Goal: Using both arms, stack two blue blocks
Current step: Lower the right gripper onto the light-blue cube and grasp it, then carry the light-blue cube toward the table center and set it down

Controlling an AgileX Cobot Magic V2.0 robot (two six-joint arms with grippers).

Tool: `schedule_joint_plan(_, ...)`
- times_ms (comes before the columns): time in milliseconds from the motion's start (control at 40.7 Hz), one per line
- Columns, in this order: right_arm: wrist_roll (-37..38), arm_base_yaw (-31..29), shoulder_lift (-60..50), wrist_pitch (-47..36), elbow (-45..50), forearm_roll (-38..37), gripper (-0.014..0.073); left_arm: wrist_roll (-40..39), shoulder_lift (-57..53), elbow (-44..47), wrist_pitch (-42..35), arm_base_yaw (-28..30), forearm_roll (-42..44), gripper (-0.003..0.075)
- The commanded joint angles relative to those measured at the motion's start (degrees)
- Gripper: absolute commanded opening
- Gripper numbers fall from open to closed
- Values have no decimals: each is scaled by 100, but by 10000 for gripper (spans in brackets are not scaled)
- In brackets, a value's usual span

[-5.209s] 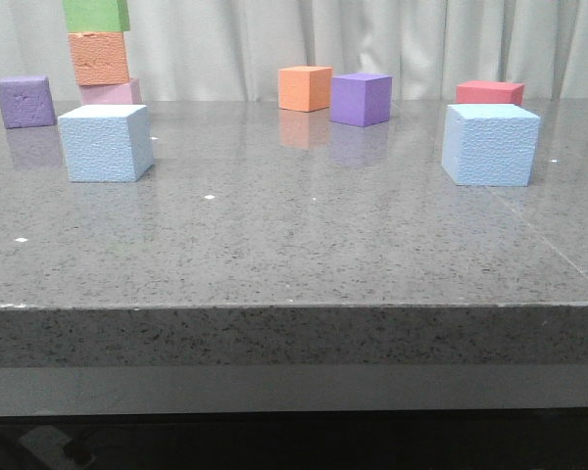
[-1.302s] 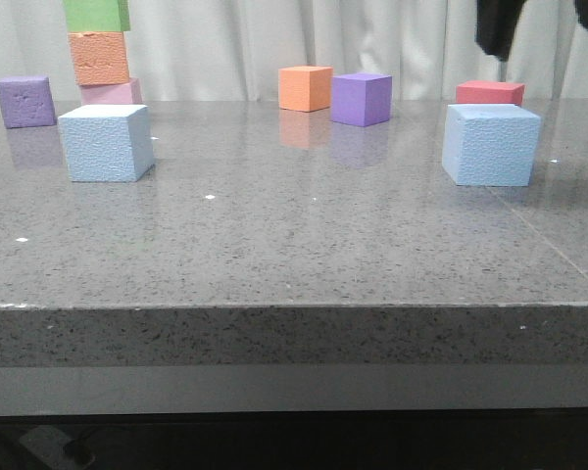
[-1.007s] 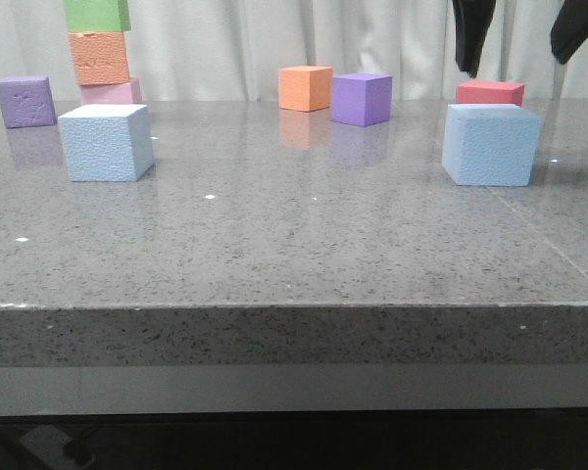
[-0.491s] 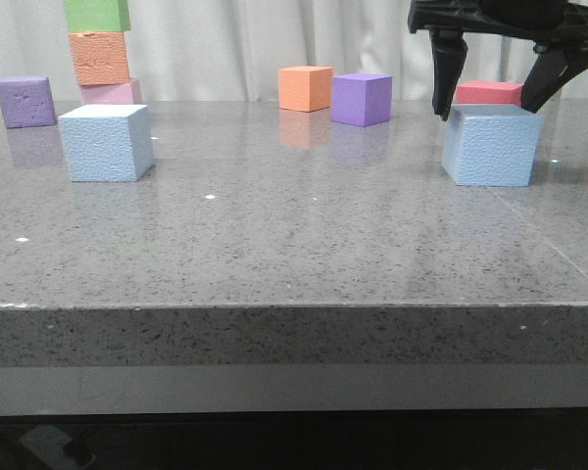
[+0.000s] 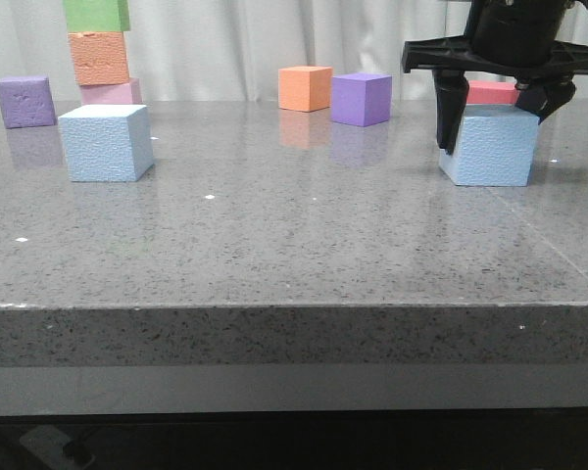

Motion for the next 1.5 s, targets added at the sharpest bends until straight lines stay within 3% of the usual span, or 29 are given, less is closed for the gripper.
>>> schedule_joint_plan(0,-15,30,-311,-7,-243,18,337,-58,101,-200,-481,6,-56,619)
schedule_joint_plan(319,31,973,-303,344,-931,81,332,-58,101,-200,-481,6,-56,620)
schedule_joint_plan(663,1342,1870,462,887,-1907,-967,332,-58,101,-200,-481,6,-56,619)
schedule_joint_plan(1007,1622,1980,793,638,-2234,-921,335,-58,101,-200,-481,6,-56,619)
schedule_joint_plan(1081,1680,1980,793,554,-2234,-914,368,-58,101,-200,-481,6,-56,619)
schedule_joint_plan(1278,1689,1980,793,370,-2234,-728,577,-58,101,-200,-481,6,-56,619)
schedule_joint_plan(1474,1694,1980,748,387,-2261,-653,584,-58,101,-200,-481,6,-56,619)
